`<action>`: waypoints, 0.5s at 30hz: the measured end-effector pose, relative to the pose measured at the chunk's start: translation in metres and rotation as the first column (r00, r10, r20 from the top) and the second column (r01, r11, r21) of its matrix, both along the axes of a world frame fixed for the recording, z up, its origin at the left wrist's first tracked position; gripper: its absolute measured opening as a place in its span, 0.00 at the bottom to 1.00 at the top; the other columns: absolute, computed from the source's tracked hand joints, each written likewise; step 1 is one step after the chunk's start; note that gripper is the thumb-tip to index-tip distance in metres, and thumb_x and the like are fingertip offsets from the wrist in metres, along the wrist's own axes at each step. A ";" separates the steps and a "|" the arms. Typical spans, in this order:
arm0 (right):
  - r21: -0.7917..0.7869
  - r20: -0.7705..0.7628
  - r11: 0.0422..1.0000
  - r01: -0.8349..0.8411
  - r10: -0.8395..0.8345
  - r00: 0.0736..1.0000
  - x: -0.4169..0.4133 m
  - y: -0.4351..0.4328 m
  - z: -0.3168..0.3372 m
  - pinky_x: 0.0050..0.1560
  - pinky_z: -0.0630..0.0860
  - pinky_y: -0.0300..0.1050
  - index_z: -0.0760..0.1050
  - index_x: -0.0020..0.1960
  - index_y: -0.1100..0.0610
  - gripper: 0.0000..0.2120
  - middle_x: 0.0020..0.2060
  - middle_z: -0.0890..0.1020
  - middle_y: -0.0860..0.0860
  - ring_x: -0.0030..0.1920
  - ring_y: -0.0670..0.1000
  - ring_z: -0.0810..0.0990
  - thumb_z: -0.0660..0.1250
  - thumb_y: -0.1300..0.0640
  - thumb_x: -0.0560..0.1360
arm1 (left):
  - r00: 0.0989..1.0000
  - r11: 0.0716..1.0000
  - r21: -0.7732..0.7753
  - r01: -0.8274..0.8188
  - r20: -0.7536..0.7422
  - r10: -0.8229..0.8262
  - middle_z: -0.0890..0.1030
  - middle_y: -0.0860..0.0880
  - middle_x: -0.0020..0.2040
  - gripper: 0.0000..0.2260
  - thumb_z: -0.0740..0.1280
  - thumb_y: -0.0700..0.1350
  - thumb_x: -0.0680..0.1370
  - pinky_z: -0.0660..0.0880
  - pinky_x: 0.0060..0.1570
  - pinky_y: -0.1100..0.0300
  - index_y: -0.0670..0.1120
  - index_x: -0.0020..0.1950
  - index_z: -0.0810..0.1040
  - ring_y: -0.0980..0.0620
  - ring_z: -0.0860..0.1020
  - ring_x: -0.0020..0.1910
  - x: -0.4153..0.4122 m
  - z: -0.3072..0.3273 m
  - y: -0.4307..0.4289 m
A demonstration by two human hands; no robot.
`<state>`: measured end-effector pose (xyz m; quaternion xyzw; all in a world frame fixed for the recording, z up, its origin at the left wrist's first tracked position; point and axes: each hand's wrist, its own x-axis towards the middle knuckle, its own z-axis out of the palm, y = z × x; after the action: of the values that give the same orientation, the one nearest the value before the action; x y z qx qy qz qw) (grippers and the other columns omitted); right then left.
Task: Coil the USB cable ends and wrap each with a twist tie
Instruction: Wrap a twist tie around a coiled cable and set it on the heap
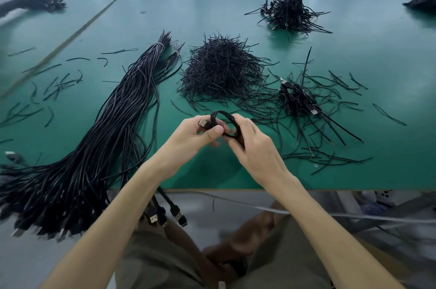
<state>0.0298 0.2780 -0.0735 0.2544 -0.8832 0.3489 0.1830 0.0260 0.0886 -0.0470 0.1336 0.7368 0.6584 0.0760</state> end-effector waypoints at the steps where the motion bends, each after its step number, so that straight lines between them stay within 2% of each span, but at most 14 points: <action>1: 0.013 -0.005 1.000 -0.004 0.005 1.000 0.000 0.000 0.001 0.48 0.80 0.56 0.70 0.71 0.65 0.22 0.52 0.79 0.57 0.48 0.58 0.81 0.69 0.61 0.80 | 0.997 0.996 -0.059 -0.069 -0.022 0.068 0.84 0.48 0.46 0.06 0.69 0.41 0.81 0.78 0.47 0.62 0.40 0.54 0.82 0.54 0.81 0.44 0.000 -0.001 -0.001; 3: 0.051 -0.023 0.998 -0.023 0.024 0.999 0.000 -0.001 0.002 0.47 0.80 0.56 0.70 0.70 0.67 0.22 0.49 0.78 0.57 0.45 0.58 0.80 0.69 0.61 0.80 | 0.985 0.983 -0.062 -0.171 -0.025 0.170 0.81 0.51 0.38 0.07 0.73 0.39 0.77 0.78 0.39 0.62 0.39 0.54 0.81 0.53 0.79 0.36 0.000 -0.002 -0.002; 5: 0.097 -0.033 0.995 -0.033 0.036 0.999 -0.001 -0.001 0.004 0.48 0.80 0.56 0.70 0.70 0.68 0.21 0.49 0.78 0.58 0.45 0.58 0.80 0.68 0.61 0.80 | 0.974 0.972 -0.054 -0.227 -0.018 0.227 0.80 0.53 0.35 0.12 0.76 0.38 0.75 0.78 0.38 0.62 0.40 0.57 0.79 0.51 0.80 0.33 0.000 -0.002 -0.004; 7: 0.133 -0.037 0.990 -0.046 0.052 0.998 -0.001 -0.001 0.003 0.50 0.81 0.56 0.71 0.70 0.68 0.20 0.50 0.78 0.59 0.46 0.59 0.81 0.67 0.62 0.80 | 0.973 0.965 -0.132 -0.228 -0.065 0.221 0.80 0.50 0.37 0.19 0.77 0.38 0.73 0.79 0.40 0.62 0.45 0.62 0.79 0.51 0.81 0.34 0.001 -0.001 -0.006; 9: 0.147 -0.035 0.987 -0.058 0.064 0.997 -0.002 -0.001 0.002 0.49 0.80 0.55 0.73 0.68 0.67 0.18 0.50 0.78 0.58 0.47 0.58 0.80 0.68 0.64 0.80 | 0.972 0.932 -0.295 -0.210 -0.168 0.166 0.81 0.49 0.42 0.19 0.78 0.39 0.74 0.77 0.45 0.66 0.50 0.63 0.81 0.56 0.80 0.39 0.002 -0.001 -0.008; 12: 0.164 -0.039 0.984 -0.076 0.083 0.996 -0.004 -0.002 -0.001 0.49 0.80 0.55 0.75 0.65 0.66 0.15 0.47 0.78 0.57 0.45 0.57 0.79 0.66 0.68 0.79 | 0.936 0.812 -0.530 -0.243 -0.347 0.054 0.80 0.54 0.49 0.14 0.75 0.45 0.77 0.71 0.51 0.71 0.52 0.62 0.82 0.60 0.78 0.47 0.005 0.002 -0.010; 15: 0.188 -0.055 0.979 -0.075 0.087 0.995 -0.006 -0.002 -0.003 0.48 0.79 0.55 0.78 0.60 0.65 0.11 0.44 0.77 0.57 0.43 0.58 0.78 0.66 0.69 0.79 | 0.945 0.654 -0.728 -0.207 -0.321 -0.058 0.77 0.54 0.50 0.14 0.67 0.53 0.81 0.73 0.54 0.59 0.50 0.64 0.79 0.53 0.76 0.50 0.006 0.005 -0.008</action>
<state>0.0237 0.2758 -0.0770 0.3168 -0.8946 0.2641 0.1722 0.0319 0.0801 -0.0423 0.1626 0.9499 0.2660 -0.0220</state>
